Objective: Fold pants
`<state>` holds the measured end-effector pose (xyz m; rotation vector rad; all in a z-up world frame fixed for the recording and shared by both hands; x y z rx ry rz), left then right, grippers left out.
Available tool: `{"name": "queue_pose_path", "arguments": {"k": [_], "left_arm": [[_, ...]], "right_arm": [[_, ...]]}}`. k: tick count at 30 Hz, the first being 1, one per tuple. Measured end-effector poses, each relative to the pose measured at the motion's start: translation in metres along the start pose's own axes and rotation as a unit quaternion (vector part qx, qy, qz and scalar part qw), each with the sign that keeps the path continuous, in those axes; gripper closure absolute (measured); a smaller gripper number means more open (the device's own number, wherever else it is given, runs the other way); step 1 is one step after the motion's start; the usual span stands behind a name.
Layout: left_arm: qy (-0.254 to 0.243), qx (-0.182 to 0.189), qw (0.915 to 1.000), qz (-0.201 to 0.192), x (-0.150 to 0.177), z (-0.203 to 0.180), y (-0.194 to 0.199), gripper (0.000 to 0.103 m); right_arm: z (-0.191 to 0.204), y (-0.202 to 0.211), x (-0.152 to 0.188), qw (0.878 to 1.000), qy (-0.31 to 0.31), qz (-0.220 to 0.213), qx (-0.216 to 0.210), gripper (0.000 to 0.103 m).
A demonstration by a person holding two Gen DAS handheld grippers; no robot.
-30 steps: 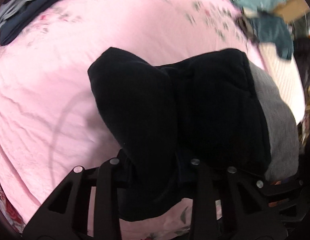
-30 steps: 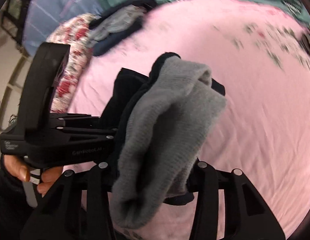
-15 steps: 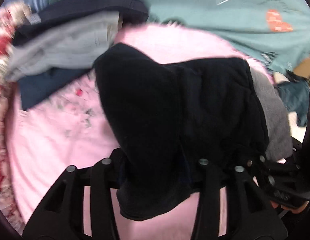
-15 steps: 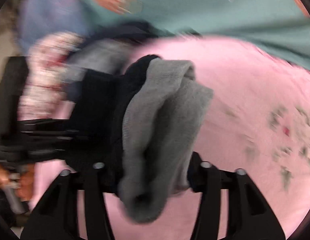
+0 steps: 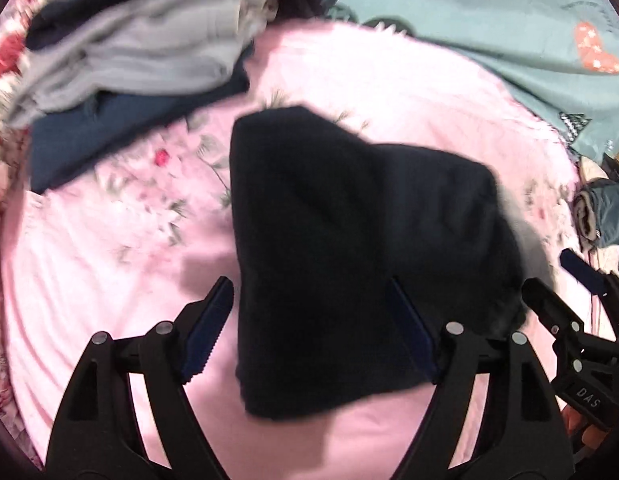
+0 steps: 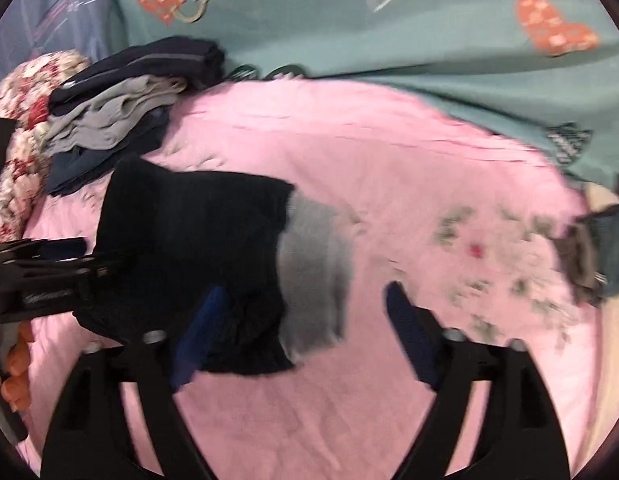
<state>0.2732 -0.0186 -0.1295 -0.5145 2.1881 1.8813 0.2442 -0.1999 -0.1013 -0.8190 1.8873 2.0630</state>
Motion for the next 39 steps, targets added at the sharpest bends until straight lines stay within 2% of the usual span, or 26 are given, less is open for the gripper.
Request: {"name": "queue_pose_path", "arguments": {"k": [2, 5, 10, 15, 18, 24, 33, 36, 39], "left_arm": [[-0.01, -0.011, 0.9998, -0.014, 0.009, -0.006, 0.022, 0.02], [-0.017, -0.039, 0.9981, -0.045, 0.027, -0.014, 0.059, 0.013], [-0.054, -0.063, 0.9939, -0.072, 0.055, -0.038, 0.1, 0.013], [-0.049, -0.046, 0.9947, -0.077, 0.078, -0.049, 0.13, 0.01], [-0.064, -0.056, 0.9916, -0.097, 0.091, -0.056, 0.148, 0.007], [-0.065, -0.049, 0.9916, -0.101, 0.107, -0.059, 0.165, 0.006], [-0.064, -0.055, 0.9883, -0.127, 0.123, -0.056, 0.189, 0.002], [-0.063, -0.056, 0.9879, -0.13, 0.125, -0.054, 0.195, 0.002], [-0.064, -0.071, 0.9868, -0.131, 0.126, -0.051, 0.197, 0.002]], "right_arm": [[-0.004, 0.02, 0.006, 0.999, -0.016, -0.012, 0.026, 0.01], [-0.006, 0.035, 0.021, 0.999, -0.02, -0.001, 0.05, 0.01], [-0.002, 0.051, 0.042, 0.998, -0.037, 0.006, 0.047, 0.01], [-0.003, 0.074, 0.063, 0.998, -0.047, 0.005, 0.034, 0.01], [0.001, 0.086, 0.072, 0.998, -0.047, 0.0, 0.03, 0.01], [0.007, 0.101, 0.086, 0.999, -0.045, -0.003, 0.024, 0.01], [0.018, 0.113, 0.095, 0.999, -0.037, -0.007, 0.02, 0.01], [0.023, 0.117, 0.096, 0.999, -0.029, -0.013, 0.024, 0.001], [0.027, 0.119, 0.096, 0.999, -0.018, -0.018, 0.03, 0.001]]}}
Point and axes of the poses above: each gripper's, at about its wrist camera, not at the fingertips, and y roughly against the way its jaws point, z to its left, x to its underside, the point moved 6 cm from there along -y, roughly the way its jaws point
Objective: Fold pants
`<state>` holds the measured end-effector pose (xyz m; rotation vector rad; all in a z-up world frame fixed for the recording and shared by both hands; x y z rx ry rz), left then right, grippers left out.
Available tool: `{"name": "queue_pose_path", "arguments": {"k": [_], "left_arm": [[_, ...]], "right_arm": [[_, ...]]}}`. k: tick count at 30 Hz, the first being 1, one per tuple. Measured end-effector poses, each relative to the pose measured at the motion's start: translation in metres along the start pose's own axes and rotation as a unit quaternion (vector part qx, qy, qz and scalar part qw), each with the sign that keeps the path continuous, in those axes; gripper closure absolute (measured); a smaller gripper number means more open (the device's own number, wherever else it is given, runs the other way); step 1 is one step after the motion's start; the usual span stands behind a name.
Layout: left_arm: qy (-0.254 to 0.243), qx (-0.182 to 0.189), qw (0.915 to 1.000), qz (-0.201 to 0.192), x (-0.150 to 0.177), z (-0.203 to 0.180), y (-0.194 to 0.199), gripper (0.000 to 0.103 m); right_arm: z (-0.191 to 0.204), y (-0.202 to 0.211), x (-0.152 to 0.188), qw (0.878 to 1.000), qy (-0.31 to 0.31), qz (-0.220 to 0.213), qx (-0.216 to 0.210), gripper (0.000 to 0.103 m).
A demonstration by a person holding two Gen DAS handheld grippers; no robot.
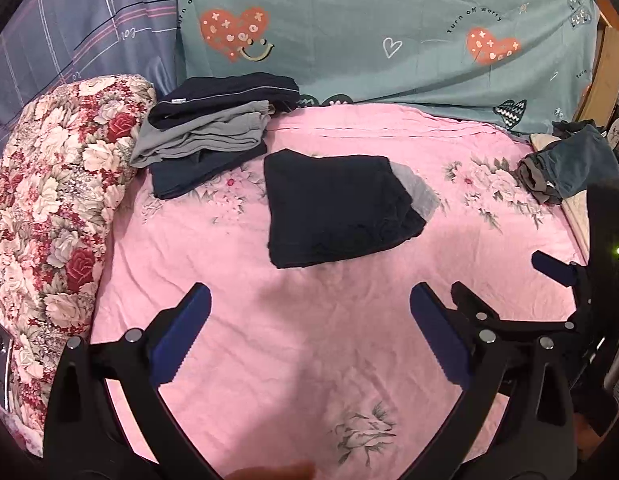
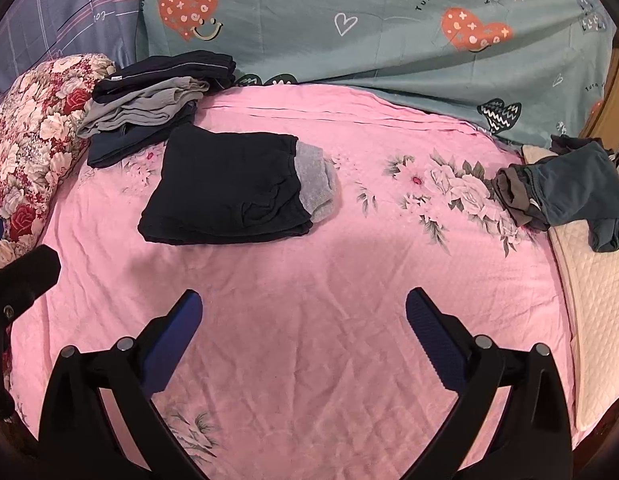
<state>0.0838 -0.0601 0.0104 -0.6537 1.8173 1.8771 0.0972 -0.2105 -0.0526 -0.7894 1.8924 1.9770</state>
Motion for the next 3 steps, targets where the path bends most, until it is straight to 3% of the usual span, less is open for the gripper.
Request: {"name": "queue_pose_path", "arguments": {"k": [3], "left_arm": [[0.009, -0.003, 1.0, 0.001, 0.0014, 0.0042, 0.0007, 0.002]], "right_arm": [[0.0033, 0.0005, 0.0008, 1.0, 0.005, 0.002, 0.0, 0.001]]}}
Point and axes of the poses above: each gripper's, at about its wrist camera, not at the fingertips, and y roughly against the way its jaws point, z to its left, x to its underside, the point moved 6 cm from there along -y, roughly the way its jaws point
